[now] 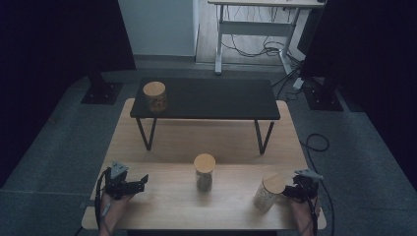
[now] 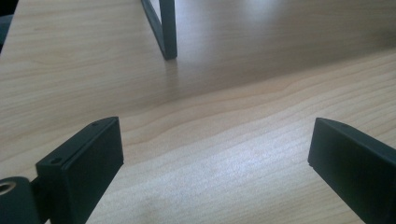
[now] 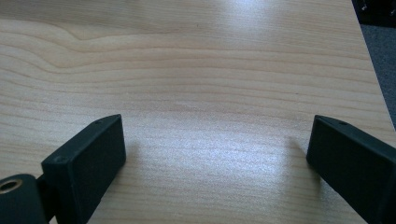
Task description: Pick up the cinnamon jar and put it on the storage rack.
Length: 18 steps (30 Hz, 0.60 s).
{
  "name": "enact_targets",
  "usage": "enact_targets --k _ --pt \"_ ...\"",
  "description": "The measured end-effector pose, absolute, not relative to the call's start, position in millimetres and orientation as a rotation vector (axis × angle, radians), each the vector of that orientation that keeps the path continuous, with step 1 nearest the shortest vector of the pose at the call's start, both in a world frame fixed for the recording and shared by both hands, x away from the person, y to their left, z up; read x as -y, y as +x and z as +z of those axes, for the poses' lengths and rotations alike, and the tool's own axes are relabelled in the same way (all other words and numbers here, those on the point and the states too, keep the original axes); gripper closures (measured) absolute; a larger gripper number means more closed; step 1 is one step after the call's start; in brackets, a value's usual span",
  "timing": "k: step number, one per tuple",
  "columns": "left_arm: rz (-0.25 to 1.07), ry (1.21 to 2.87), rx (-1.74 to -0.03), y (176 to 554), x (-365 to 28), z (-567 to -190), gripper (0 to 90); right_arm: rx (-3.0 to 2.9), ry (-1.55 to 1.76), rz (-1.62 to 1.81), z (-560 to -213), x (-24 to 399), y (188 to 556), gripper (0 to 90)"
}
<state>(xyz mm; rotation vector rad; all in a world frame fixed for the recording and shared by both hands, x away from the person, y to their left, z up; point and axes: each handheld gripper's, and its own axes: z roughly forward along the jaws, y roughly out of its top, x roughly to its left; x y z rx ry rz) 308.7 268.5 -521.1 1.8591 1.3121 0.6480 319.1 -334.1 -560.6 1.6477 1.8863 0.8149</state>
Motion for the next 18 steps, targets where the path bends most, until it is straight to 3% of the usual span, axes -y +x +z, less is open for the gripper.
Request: enact_targets --k 18 --pt "0.648 1.920 -1.346 307.5 -268.0 -532.3 3.1 -1.885 1.650 0.815 -560.6 333.8 318.8 3.9"
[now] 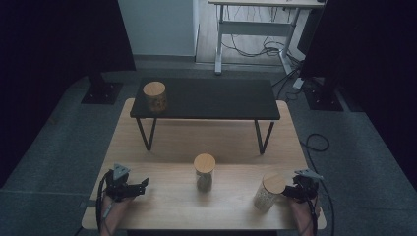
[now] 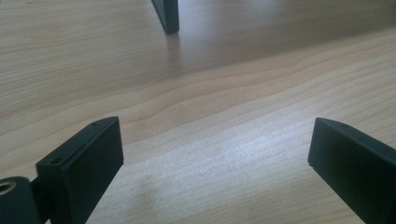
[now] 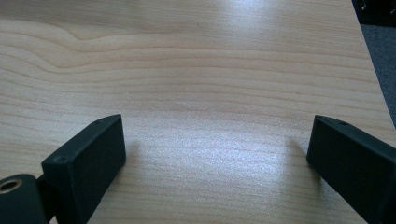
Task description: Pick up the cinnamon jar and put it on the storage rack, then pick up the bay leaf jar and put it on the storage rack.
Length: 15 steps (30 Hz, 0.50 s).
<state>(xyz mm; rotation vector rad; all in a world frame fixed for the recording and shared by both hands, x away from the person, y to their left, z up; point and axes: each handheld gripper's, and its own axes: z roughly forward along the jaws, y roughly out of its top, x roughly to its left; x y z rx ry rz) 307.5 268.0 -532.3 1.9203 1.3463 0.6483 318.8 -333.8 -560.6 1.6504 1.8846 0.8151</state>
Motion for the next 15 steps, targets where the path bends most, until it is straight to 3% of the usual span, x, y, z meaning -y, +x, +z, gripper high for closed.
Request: enact_targets --k 15 --pt "0.610 2.019 -1.415 312.0 -266.0 -547.6 3.0 -1.901 1.647 0.840 -560.5 333.7 317.1 0.0"
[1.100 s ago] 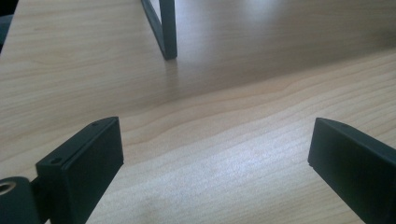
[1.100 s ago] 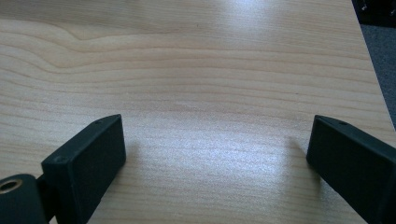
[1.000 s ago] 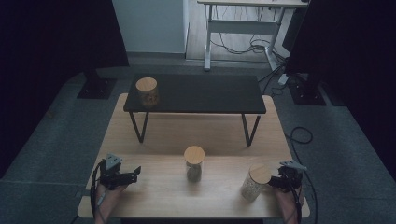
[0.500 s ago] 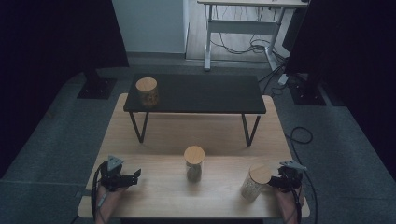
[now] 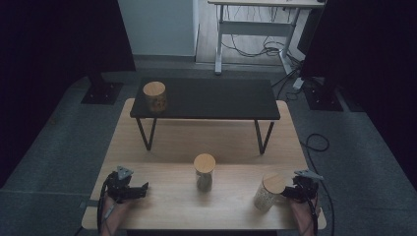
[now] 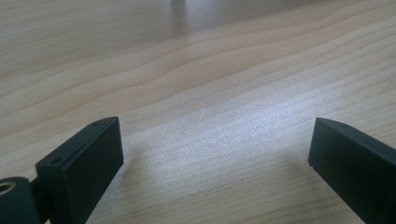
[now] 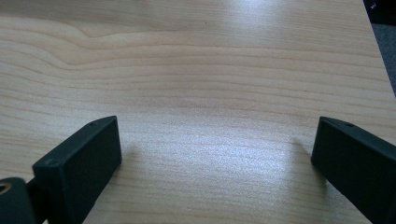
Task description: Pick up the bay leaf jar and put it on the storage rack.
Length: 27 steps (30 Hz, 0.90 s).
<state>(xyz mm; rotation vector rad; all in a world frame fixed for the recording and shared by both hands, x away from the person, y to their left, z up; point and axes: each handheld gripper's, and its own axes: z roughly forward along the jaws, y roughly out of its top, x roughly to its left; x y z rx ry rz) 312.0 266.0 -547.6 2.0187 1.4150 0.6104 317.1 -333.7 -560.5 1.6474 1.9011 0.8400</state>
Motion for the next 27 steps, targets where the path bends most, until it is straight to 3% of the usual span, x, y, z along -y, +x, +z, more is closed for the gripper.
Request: enact_targets --k 27 --pt "0.606 1.990 -1.400 312.2 -270.6 -553.9 1.8 -1.867 1.598 0.885 -545.4 331.7 305.2 2.1"
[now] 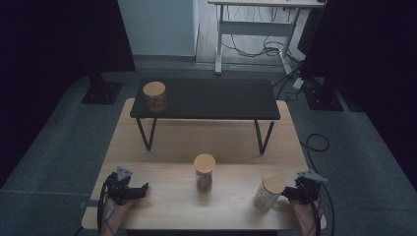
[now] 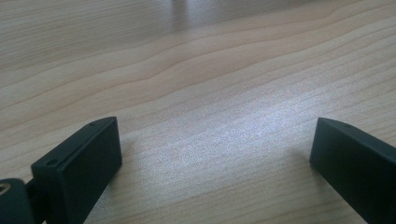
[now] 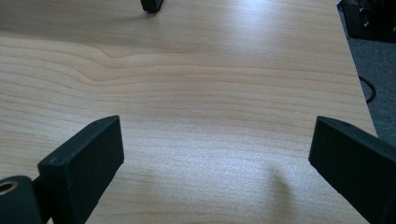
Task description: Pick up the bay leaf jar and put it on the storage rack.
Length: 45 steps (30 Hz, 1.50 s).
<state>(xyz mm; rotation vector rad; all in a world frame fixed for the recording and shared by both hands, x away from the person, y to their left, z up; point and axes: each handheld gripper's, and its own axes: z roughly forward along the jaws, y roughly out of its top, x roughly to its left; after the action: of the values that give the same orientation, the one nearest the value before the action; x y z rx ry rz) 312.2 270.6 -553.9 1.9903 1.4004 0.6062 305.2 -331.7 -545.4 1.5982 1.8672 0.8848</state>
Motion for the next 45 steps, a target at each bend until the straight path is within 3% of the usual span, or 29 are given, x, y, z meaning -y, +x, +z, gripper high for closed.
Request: enact_targets --k 45 --pt "0.606 1.987 -1.404 310.3 -270.9 -554.0 1.9 -1.825 1.566 0.962 -532.7 333.9 262.5 0.7"
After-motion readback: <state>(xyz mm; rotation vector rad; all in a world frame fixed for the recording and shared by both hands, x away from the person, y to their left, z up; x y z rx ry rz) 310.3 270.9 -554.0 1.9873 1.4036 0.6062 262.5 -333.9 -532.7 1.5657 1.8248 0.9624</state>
